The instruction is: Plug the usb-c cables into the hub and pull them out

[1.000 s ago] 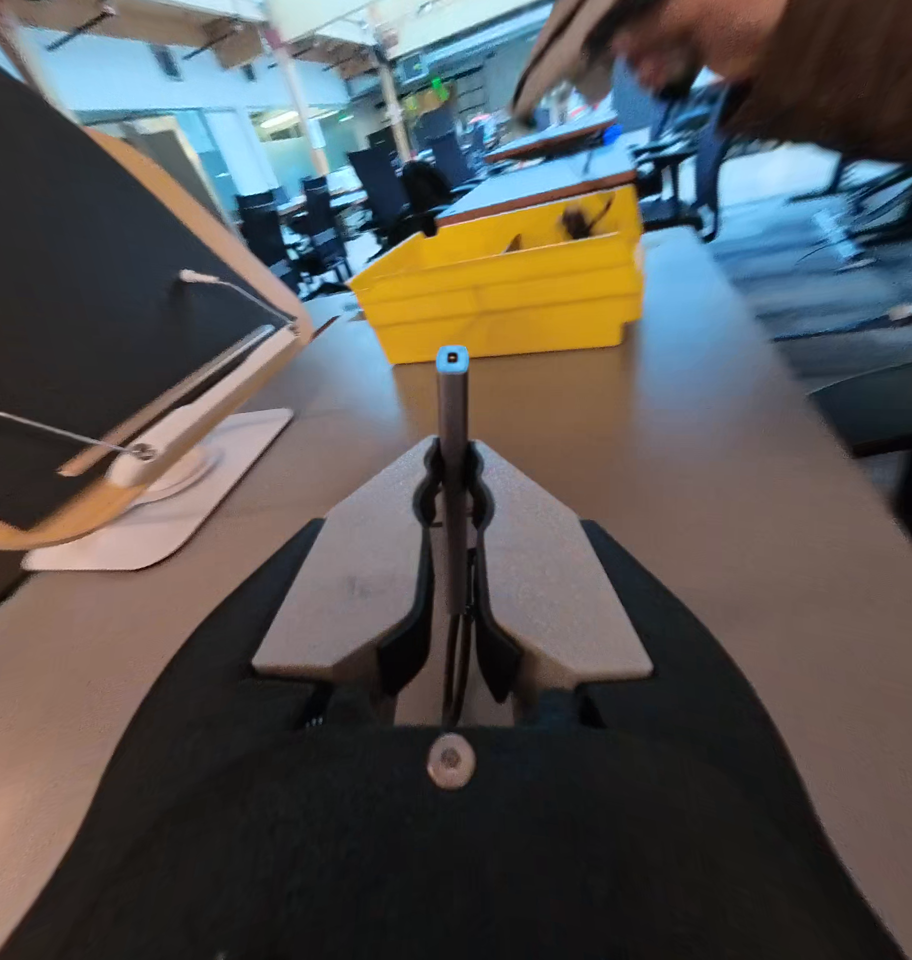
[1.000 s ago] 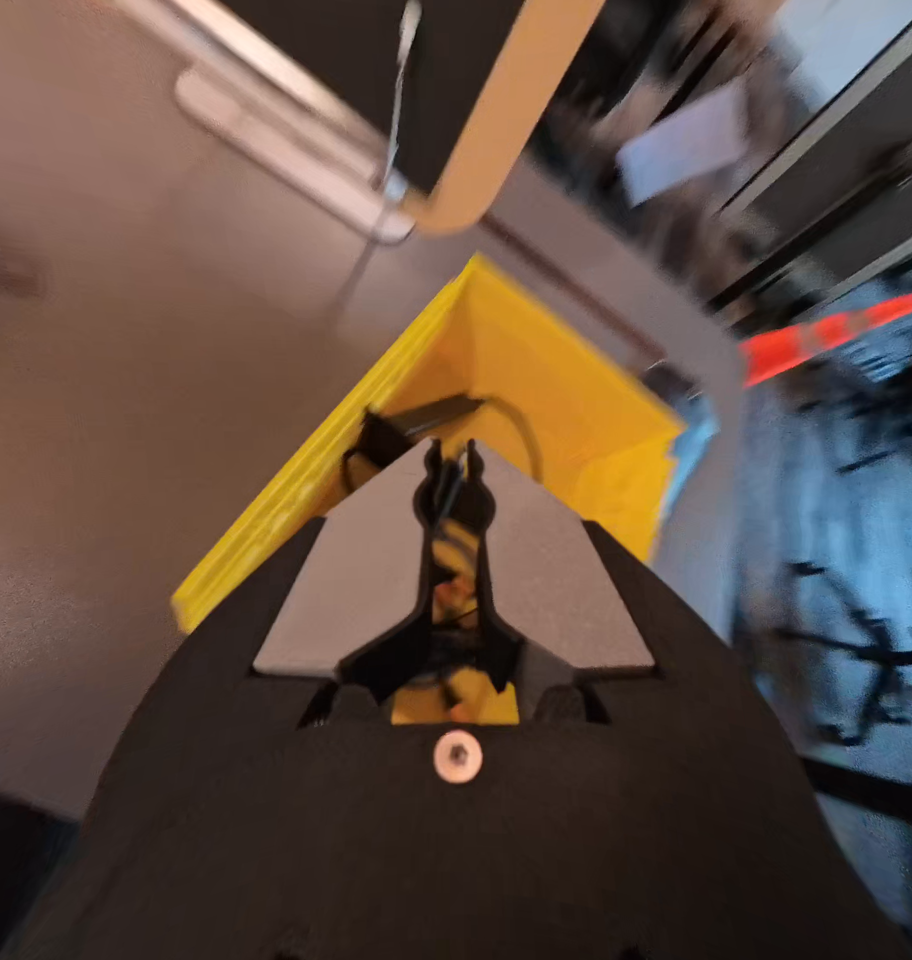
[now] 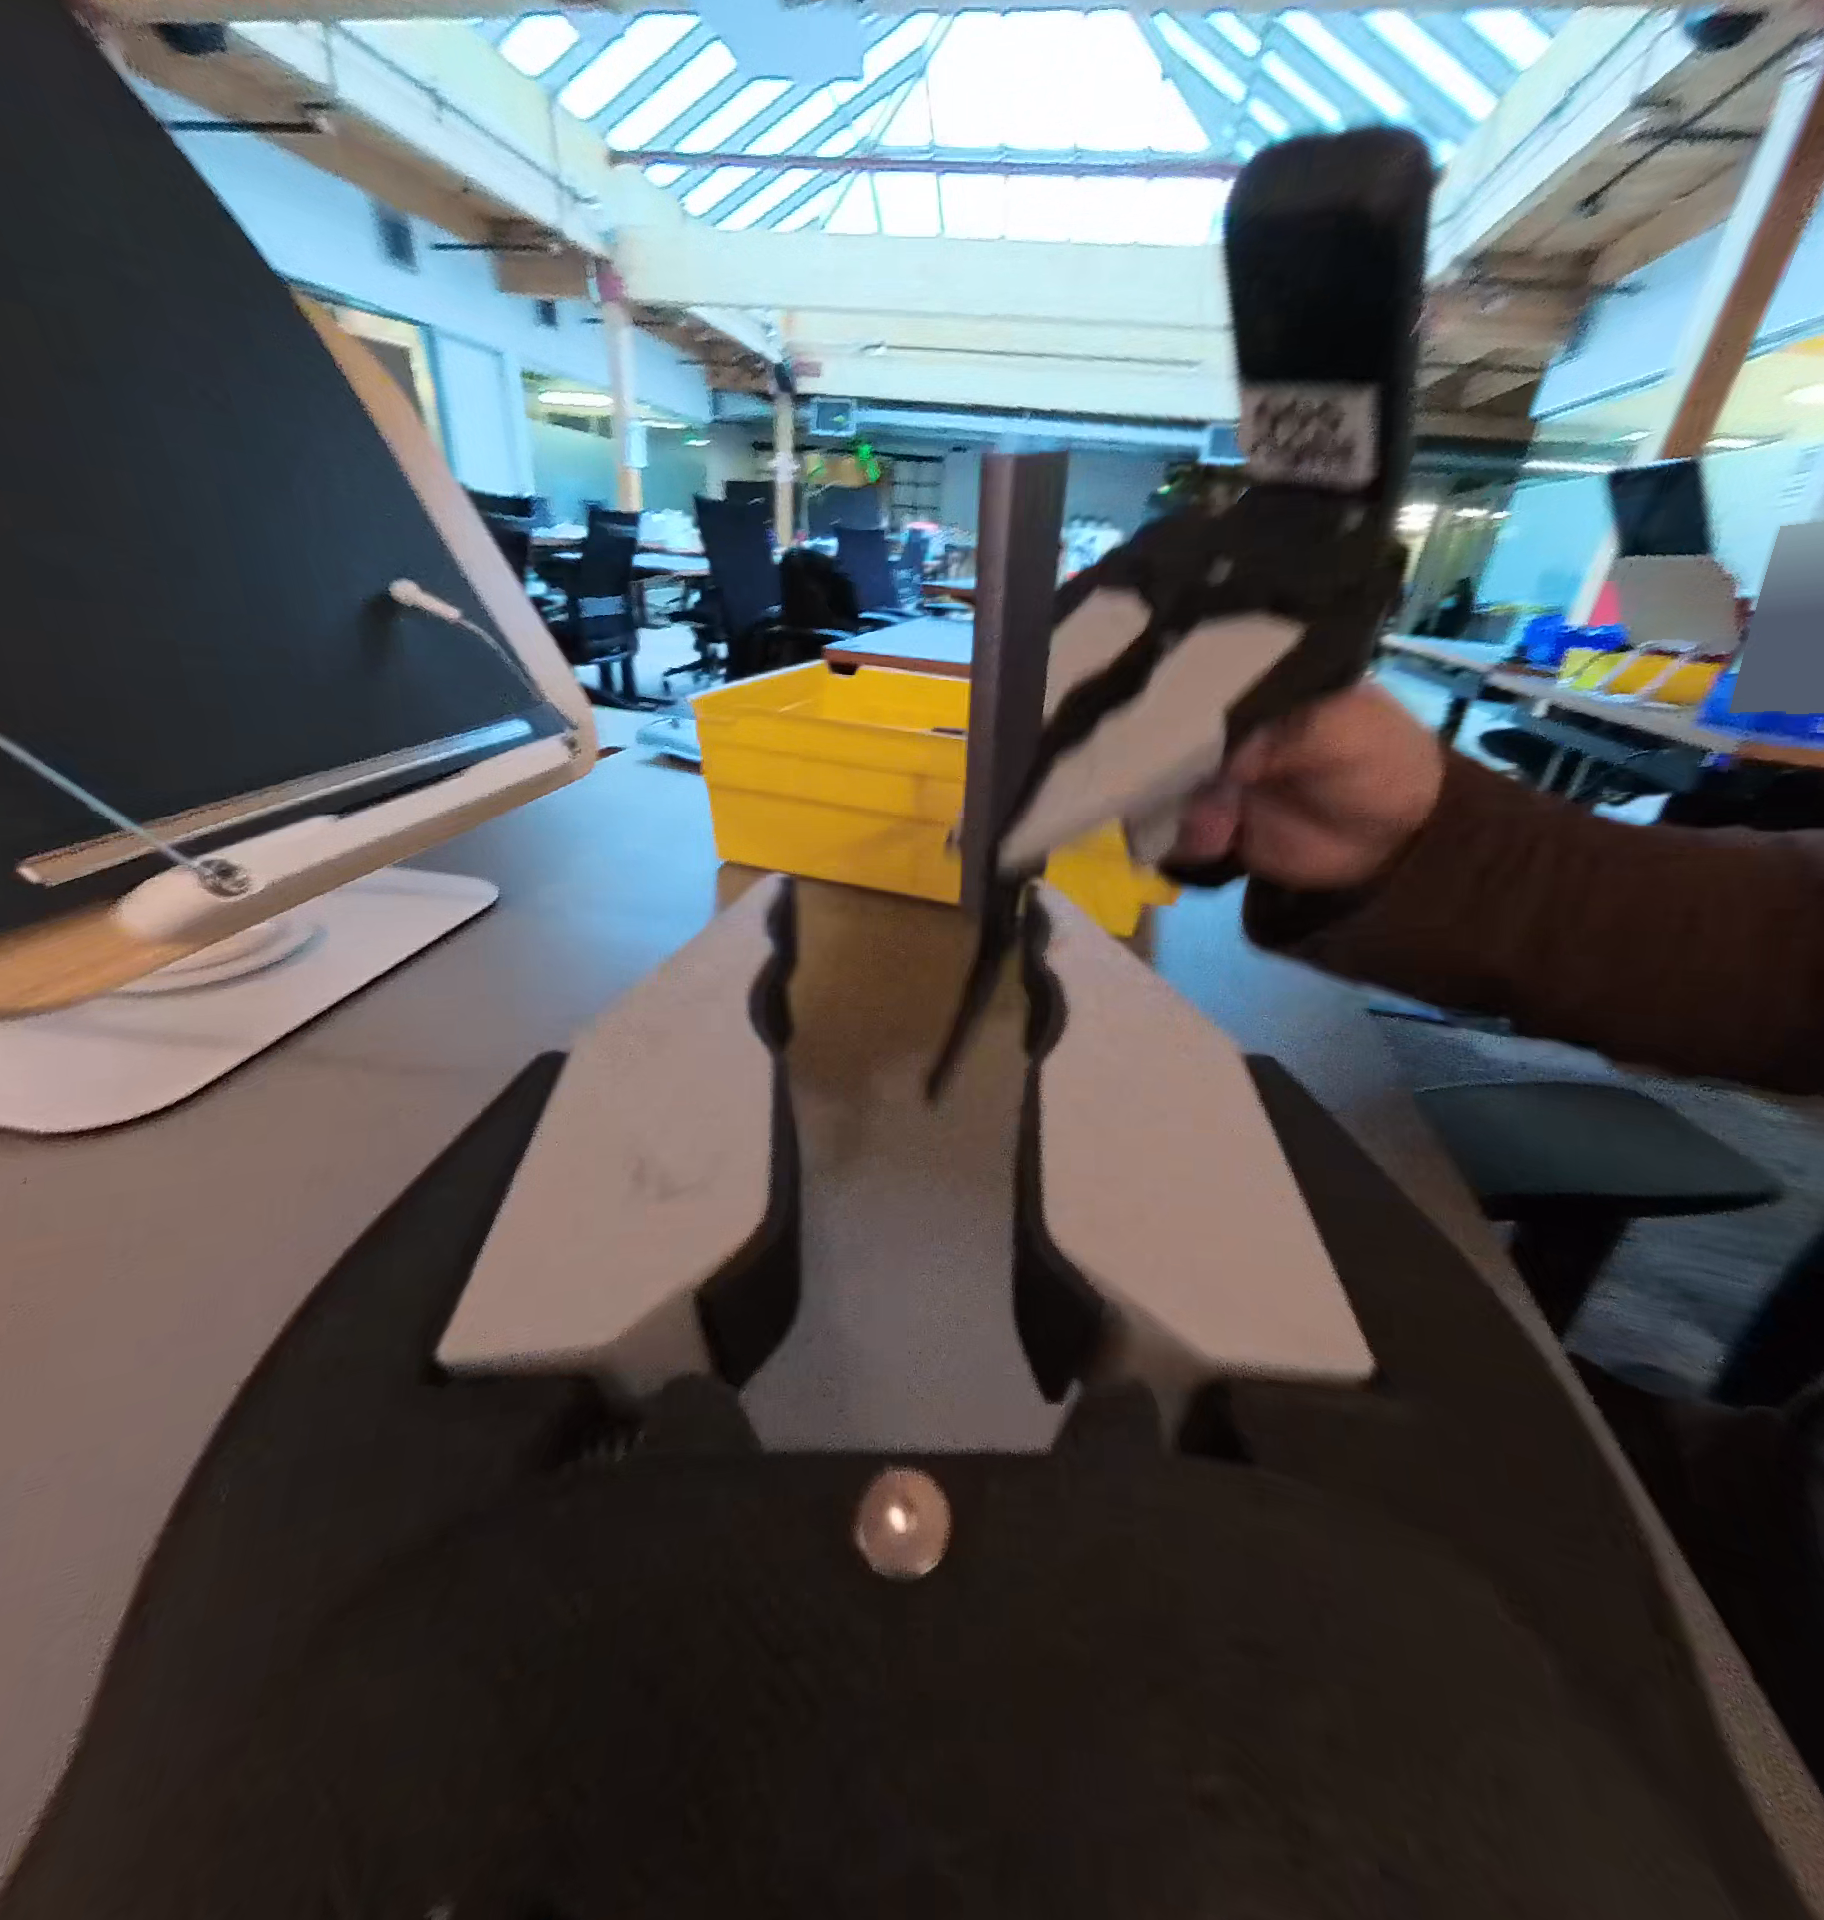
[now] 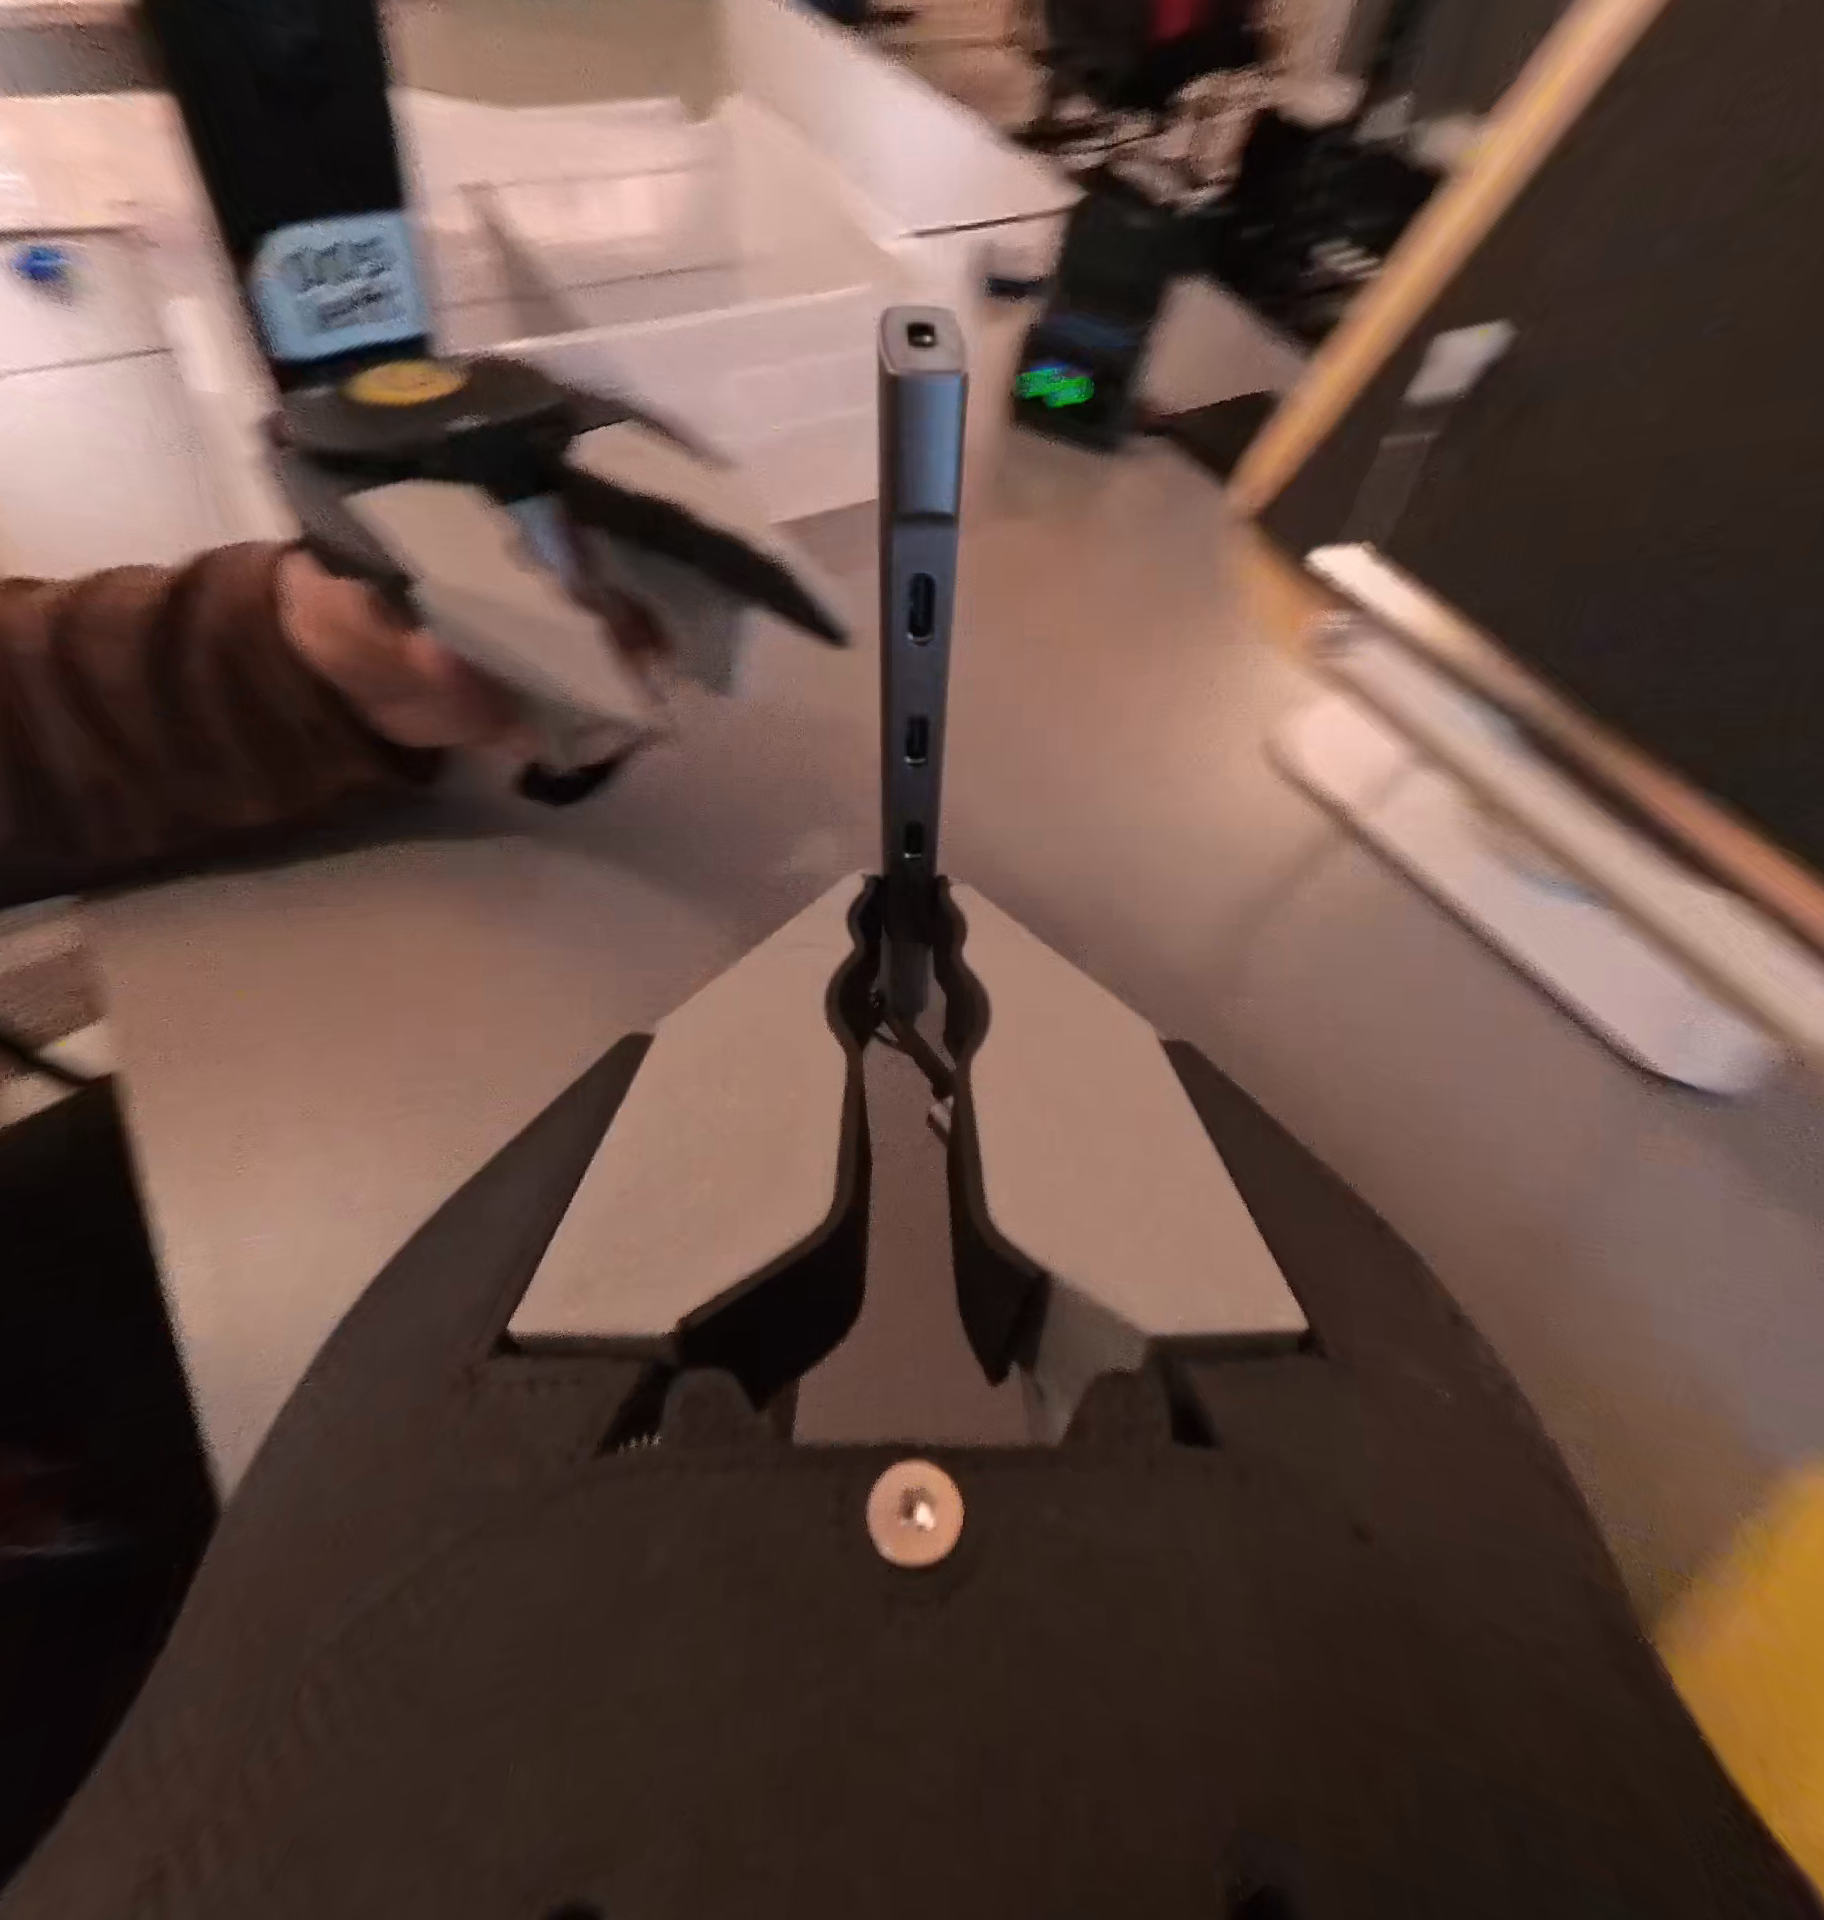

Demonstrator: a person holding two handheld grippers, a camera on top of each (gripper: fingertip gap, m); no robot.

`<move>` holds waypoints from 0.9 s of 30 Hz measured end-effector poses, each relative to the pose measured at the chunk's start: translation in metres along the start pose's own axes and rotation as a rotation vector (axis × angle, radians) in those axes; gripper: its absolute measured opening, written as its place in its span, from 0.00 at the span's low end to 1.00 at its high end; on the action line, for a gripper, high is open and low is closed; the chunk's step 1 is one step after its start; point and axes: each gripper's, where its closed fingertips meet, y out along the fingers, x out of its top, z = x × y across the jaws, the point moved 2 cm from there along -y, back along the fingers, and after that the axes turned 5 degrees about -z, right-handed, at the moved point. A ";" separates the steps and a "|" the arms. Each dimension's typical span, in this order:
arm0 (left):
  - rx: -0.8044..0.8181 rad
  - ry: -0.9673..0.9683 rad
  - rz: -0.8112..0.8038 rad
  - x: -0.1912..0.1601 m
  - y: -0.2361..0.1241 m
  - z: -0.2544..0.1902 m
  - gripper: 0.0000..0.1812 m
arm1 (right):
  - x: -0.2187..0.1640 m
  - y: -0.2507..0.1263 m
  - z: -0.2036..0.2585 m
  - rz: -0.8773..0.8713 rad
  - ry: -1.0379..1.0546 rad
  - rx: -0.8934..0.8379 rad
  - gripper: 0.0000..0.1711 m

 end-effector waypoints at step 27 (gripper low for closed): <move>0.287 0.006 0.241 -0.045 -0.002 -0.041 0.54 | -0.074 -0.243 -0.138 0.091 0.189 -0.607 0.49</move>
